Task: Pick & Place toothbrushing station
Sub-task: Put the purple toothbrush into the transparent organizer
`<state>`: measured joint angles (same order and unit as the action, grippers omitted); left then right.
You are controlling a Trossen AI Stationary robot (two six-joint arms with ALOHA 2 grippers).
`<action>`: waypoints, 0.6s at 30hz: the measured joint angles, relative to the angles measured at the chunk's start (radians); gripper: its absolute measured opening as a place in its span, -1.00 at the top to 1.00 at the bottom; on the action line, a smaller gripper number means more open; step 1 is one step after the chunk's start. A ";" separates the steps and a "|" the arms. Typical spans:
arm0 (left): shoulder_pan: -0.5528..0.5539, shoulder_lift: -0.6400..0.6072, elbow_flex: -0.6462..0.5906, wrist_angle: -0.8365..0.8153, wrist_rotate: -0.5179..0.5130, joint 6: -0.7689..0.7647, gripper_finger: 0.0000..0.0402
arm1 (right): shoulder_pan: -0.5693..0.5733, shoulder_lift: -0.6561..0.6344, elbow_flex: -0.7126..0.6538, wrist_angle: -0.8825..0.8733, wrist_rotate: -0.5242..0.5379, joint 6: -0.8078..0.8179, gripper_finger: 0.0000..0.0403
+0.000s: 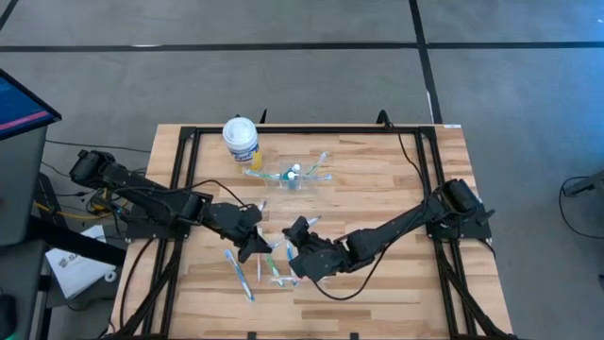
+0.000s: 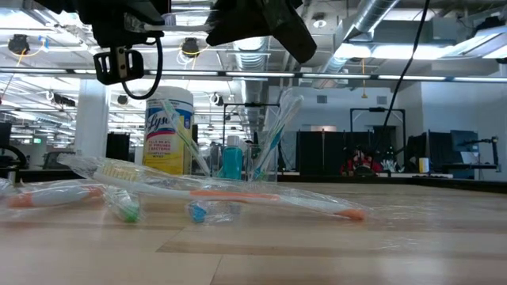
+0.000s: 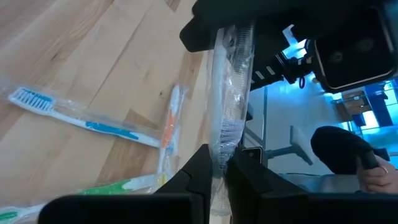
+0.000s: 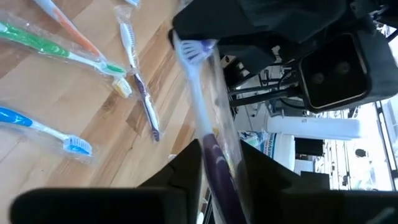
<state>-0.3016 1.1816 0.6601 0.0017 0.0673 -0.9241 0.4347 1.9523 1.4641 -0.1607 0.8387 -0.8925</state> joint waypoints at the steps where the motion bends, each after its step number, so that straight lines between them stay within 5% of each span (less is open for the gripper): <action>1: 0.000 0.000 0.000 0.000 0.000 0.000 0.87 | 0.000 0.000 -0.001 -0.001 -0.001 -0.001 0.67; 10: 0.000 -0.001 0.000 0.004 0.000 0.001 0.85 | 0.008 0.002 -0.002 -0.038 -0.010 0.006 0.88; 18: 0.000 0.000 0.000 0.007 -0.006 0.006 0.56 | 0.007 0.001 -0.001 -0.035 -0.023 0.059 0.93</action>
<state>-0.3019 1.1820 0.6601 0.0083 0.0612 -0.9184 0.4417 1.9535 1.4635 -0.1952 0.8154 -0.8334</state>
